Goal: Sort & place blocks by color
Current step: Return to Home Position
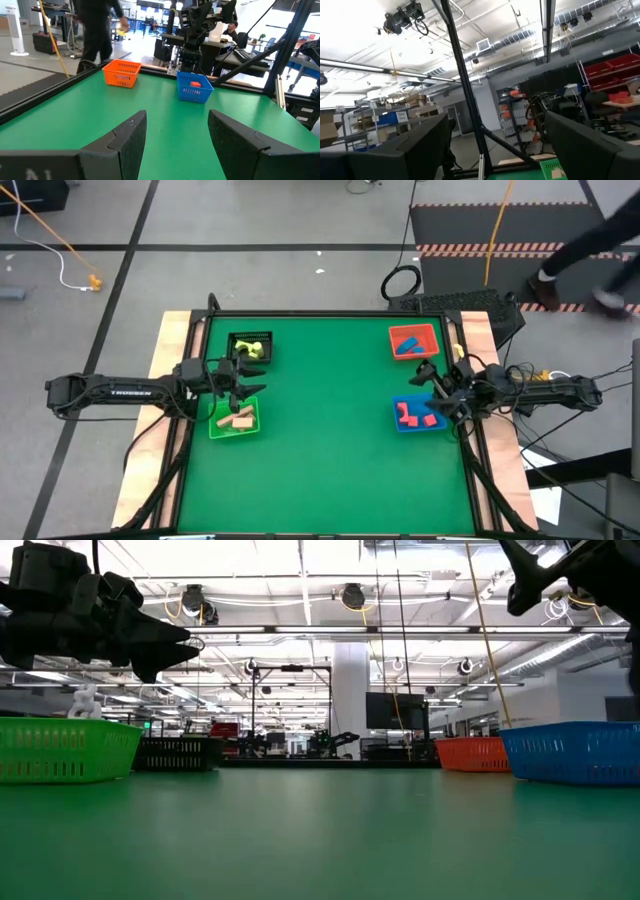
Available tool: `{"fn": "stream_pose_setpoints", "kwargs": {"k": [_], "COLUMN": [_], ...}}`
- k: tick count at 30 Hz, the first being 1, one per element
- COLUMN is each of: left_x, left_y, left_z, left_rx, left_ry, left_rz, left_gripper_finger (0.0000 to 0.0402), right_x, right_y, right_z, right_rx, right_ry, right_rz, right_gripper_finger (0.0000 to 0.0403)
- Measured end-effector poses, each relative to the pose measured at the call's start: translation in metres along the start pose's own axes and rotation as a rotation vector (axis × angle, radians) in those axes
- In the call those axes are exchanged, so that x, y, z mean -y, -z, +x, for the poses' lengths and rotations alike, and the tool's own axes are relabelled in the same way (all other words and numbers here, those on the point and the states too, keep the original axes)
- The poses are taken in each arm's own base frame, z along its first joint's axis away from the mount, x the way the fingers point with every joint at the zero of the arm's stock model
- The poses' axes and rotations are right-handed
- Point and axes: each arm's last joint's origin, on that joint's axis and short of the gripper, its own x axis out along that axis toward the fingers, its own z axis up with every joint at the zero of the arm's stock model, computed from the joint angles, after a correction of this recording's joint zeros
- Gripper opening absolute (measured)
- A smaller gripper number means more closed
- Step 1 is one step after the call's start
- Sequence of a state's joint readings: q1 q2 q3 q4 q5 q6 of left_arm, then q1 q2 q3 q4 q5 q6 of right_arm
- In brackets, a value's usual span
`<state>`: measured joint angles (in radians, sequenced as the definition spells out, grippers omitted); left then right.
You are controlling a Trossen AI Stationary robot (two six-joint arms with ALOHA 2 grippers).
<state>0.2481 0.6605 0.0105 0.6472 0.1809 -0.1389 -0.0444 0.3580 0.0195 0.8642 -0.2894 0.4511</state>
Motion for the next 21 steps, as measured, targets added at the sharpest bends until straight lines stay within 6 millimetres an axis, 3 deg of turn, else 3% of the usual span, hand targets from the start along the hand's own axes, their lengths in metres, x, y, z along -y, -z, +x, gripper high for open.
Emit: {"fn": "stream_pose_setpoints", "kwargs": {"k": [7, 21], "left_x": [0.0, 0.0], "left_y": [0.0, 0.0], "left_z": [0.0, 0.0], "left_rx": [0.0, 0.0], "left_ry": [0.0, 0.0], "left_rz": [0.0, 0.0], "left_gripper_finger": [0.0214, 0.0214], "right_x": [0.0001, 0.0001], "right_y": [0.0002, 0.0002], "right_z": [0.0, 0.0], "right_rx": [-0.001, -0.002], "right_ry": [0.0, 0.0], "right_rz": [0.09, 0.087], "right_gripper_finger": [0.0325, 0.0325]}}
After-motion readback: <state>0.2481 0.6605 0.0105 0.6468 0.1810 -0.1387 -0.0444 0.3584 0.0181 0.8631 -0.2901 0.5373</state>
